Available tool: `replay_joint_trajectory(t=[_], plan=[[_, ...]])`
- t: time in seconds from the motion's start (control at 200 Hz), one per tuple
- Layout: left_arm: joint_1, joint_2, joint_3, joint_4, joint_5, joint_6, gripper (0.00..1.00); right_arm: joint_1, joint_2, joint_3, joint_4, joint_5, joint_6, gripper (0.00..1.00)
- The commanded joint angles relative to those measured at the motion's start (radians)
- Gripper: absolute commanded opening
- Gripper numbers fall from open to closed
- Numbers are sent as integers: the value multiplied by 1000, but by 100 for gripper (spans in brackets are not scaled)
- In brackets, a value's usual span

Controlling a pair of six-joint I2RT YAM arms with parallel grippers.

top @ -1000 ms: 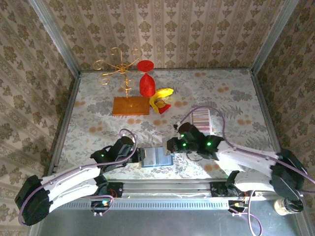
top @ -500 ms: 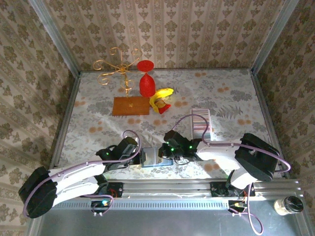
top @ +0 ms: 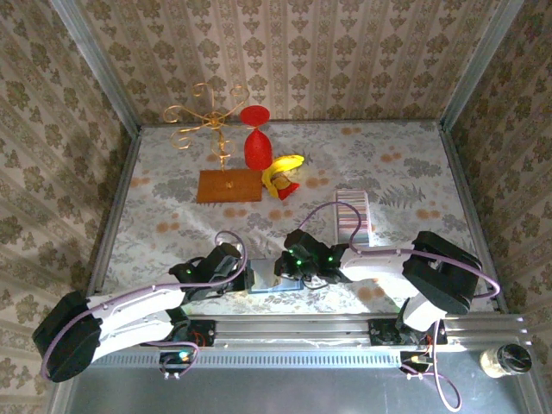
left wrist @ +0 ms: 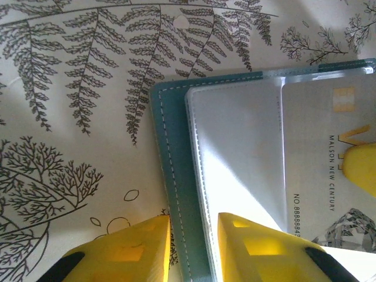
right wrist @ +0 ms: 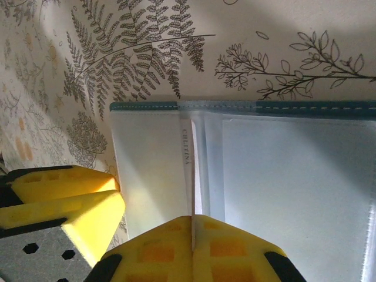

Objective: Put the credit cards into the card holder
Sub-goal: Insert the credit card into the card slot.

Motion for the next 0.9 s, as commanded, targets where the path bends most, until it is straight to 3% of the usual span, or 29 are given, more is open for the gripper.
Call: replay_joint_trajectory(t=[0.0,0.695,0.895], plan=[[-10,11,-14,23,-6,-15,27,13,20,11,38,19,22,0],[-27,73,-11,31,-14,-9,19,22,59,-51,198,-1,90,0],[-31,72,-11,24,-18,-10,18,23,34,-51,114,29,55,30]])
